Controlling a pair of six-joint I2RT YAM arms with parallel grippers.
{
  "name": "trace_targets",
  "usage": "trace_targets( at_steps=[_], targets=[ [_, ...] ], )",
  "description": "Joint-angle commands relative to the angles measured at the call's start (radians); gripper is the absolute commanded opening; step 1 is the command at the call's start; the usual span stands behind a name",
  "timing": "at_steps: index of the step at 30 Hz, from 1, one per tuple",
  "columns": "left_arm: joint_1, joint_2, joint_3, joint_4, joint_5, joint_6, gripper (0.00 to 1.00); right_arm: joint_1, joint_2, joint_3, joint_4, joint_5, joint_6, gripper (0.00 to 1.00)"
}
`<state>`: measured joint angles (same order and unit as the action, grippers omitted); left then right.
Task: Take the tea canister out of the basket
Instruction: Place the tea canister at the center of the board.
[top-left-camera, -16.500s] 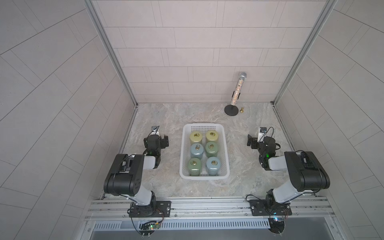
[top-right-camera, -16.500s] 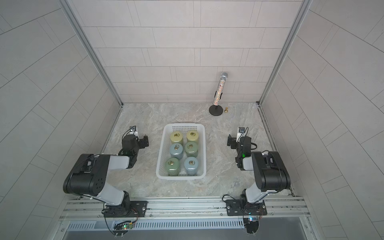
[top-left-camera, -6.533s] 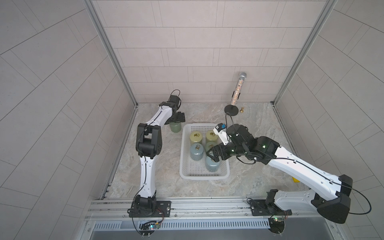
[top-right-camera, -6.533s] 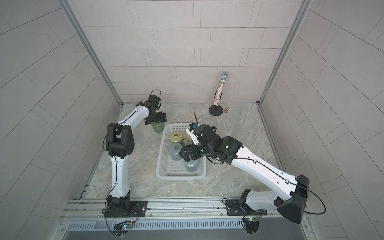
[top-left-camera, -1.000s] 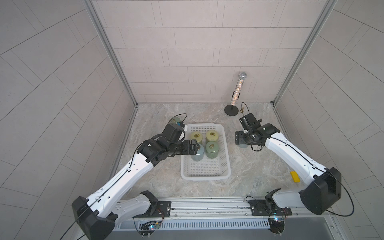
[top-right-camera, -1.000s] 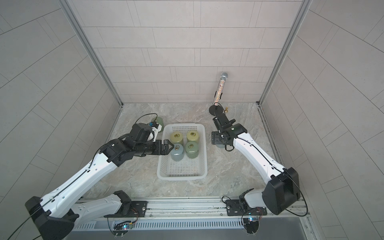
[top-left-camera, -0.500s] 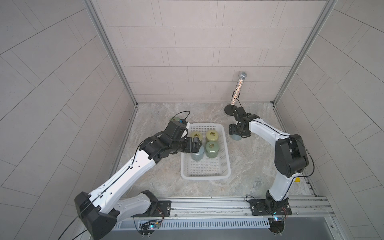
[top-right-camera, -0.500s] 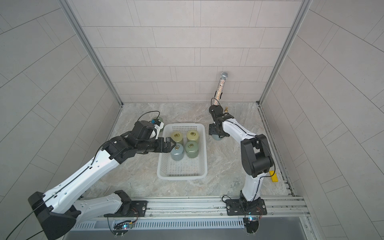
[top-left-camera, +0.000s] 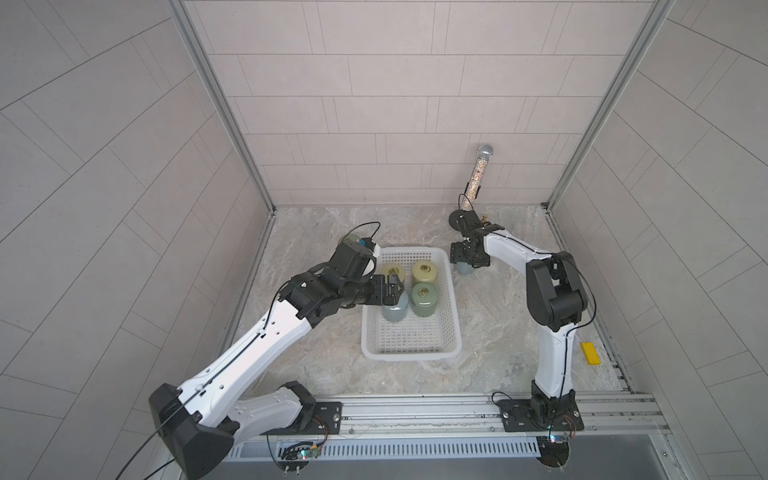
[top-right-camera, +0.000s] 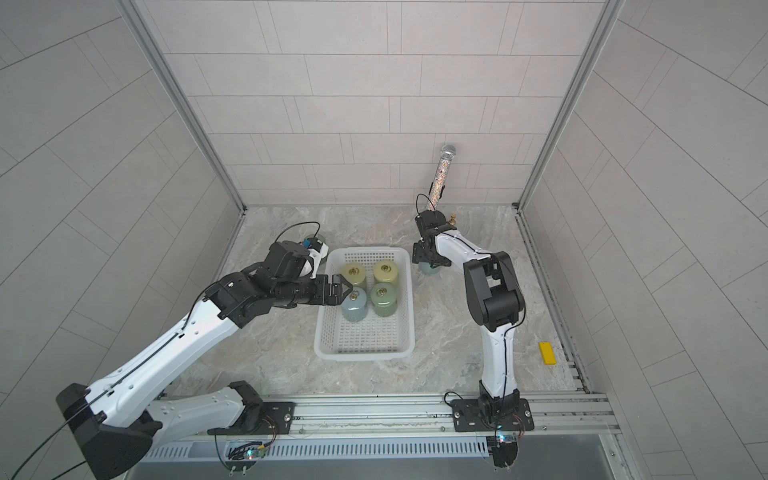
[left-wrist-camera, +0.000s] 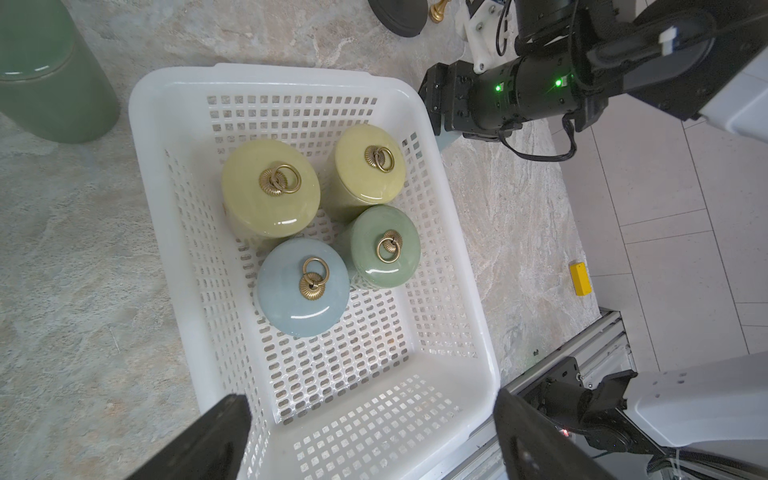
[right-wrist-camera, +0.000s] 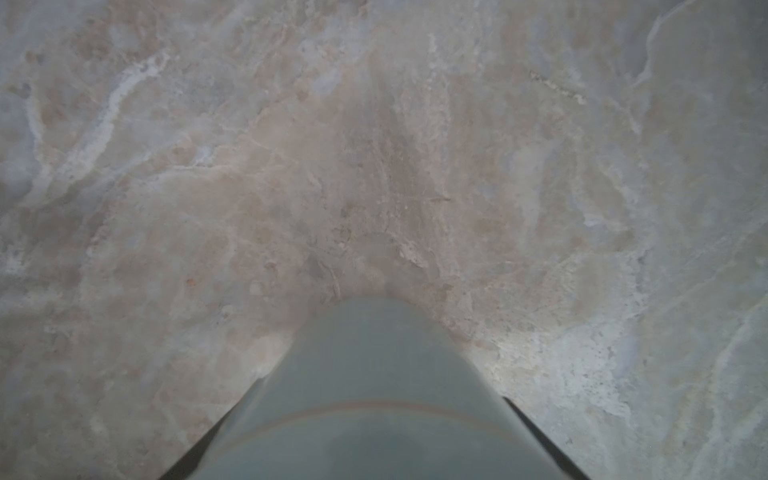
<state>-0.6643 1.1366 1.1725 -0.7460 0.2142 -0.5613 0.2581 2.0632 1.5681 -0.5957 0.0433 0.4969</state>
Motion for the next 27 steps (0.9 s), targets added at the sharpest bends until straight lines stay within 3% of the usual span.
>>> trace_targets(
  at_steps=[1,16,27],
  targets=[
    [-0.007,-0.017,0.013,-0.009,-0.016,0.005,1.0,-0.01,0.005,0.049,0.027,0.023,-0.008,0.8],
    [-0.006,-0.024,0.024,-0.033,-0.027,0.02,1.0,-0.014,0.124,0.183,0.012,0.027,-0.024,0.82],
    [-0.006,-0.037,0.015,-0.035,-0.057,0.02,1.0,-0.015,0.107,0.233,-0.016,0.021,-0.041,0.98]
  ],
)
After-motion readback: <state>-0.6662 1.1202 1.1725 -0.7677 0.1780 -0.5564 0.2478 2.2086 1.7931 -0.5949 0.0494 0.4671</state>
